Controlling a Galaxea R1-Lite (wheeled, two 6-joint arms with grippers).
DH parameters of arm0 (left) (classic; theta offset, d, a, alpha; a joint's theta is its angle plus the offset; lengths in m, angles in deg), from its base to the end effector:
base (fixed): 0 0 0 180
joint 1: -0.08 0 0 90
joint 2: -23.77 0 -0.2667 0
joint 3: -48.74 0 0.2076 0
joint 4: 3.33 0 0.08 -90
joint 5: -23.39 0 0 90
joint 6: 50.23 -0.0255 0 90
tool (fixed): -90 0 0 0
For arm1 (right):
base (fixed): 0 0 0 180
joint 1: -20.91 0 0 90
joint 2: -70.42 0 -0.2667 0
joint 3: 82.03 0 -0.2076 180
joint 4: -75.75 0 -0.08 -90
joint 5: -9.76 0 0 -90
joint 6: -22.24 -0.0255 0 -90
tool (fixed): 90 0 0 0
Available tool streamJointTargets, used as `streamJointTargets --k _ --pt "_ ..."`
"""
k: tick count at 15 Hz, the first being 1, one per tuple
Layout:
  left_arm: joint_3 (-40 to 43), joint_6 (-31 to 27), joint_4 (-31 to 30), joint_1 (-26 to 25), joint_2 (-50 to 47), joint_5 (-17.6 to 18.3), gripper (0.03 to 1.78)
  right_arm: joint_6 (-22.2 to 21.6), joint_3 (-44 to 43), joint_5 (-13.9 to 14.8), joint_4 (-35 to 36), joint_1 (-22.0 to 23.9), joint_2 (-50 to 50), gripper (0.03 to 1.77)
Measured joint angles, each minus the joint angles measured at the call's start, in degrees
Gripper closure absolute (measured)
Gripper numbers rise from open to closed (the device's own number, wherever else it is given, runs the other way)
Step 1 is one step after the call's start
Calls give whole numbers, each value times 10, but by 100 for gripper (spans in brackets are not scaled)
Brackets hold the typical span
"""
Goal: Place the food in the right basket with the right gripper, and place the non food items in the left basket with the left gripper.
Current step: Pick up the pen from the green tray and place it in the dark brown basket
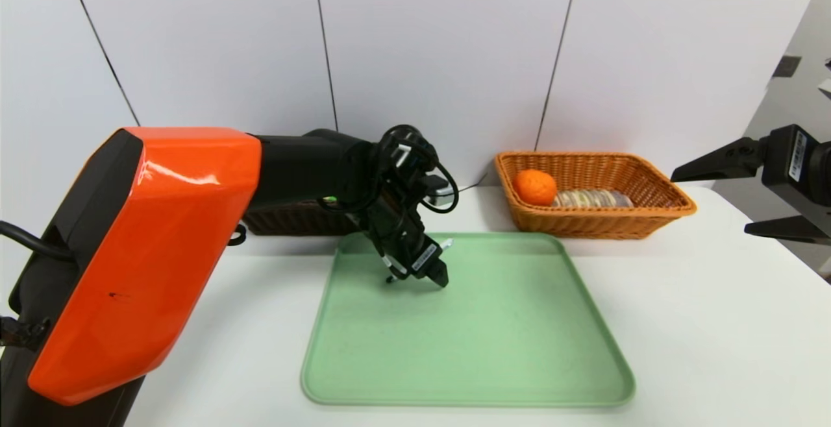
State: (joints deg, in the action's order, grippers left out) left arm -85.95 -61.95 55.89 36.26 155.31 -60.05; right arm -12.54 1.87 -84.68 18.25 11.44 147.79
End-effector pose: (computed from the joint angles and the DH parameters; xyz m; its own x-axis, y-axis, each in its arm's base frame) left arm 0.3558 -0.2638 0.1236 0.3802 -0.4196 -0.8243 0.7607 0.6488 0.0206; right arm 0.2172 0.0382 0.2609 0.7540 0.2043 -0.6243 0.1687 0.8583 0.4846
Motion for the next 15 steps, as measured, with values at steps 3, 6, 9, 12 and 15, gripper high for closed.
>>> streamJointTargets --k 3,6,9,12,15 --pt "0 0 0 1 1 0 12 0 0 1 0 0 -2 9" --pt "0 -1 0 1 3 0 12 0 0 2 0 0 -4 9" --pt "0 -1 0 2 3 0 12 0 0 2 0 0 -6 9" --pt "0 -1 1 2 5 0 12 0 0 1 -1 0 -9 9" --pt "0 -1 1 2 6 0 12 0 1 2 0 0 -12 9"
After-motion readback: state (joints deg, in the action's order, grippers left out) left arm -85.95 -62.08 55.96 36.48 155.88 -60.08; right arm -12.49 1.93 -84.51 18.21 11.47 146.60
